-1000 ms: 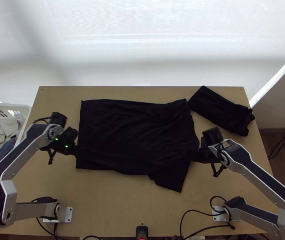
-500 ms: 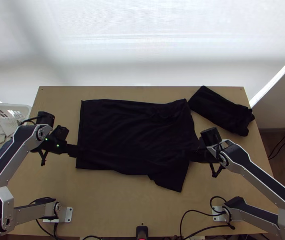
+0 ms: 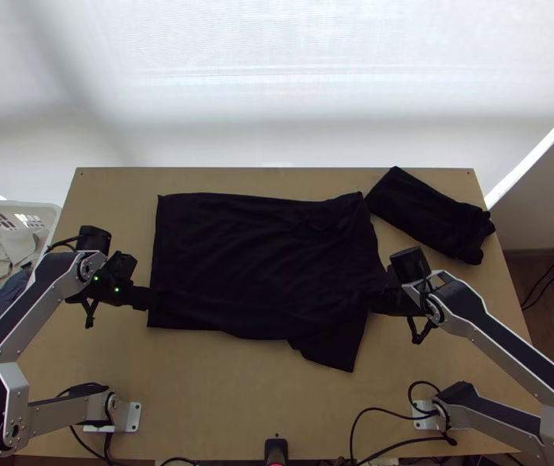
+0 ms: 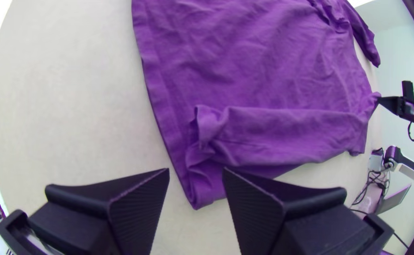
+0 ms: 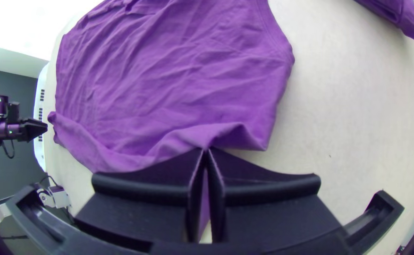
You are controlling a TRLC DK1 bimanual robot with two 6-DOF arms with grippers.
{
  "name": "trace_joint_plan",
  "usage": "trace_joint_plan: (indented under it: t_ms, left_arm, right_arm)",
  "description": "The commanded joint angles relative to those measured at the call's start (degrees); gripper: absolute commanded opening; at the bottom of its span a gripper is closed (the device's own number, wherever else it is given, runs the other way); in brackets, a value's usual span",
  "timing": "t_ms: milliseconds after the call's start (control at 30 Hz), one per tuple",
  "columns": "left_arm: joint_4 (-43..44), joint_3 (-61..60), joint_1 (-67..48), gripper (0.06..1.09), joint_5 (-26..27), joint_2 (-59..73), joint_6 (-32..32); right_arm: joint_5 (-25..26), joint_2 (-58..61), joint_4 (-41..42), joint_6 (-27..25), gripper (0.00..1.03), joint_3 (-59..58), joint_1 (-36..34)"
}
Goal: Fold the t-shirt
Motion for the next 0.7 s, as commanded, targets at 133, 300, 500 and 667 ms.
trace_joint_plan:
  t_ms: [133,300,500,667]
  left_arm:
    - [2.3,-0.9,-1.9,0.63,-0.2,2.7,-4.0]
    - [3.6,-0.7,-3.4,0.63,-0.7,4.0,-5.3]
    - [5.0,-0.6,-4.4,0.56,-1.3,4.8,-6.0]
    - [6.1,-0.8,-4.3,0.47,-1.5,5.0,-6.1]
  right_arm:
    - [0.5,-0.5,0.7,0.8,0.03,-1.3,0.4]
    - [0.5,-1.1,0.7,0.8,0.03,-1.9,0.4]
    - [0.5,-1.4,0.7,0.8,0.03,-2.2,0.3]
    - [0.5,-1.5,0.7,0.7,0.03,-2.4,0.3]
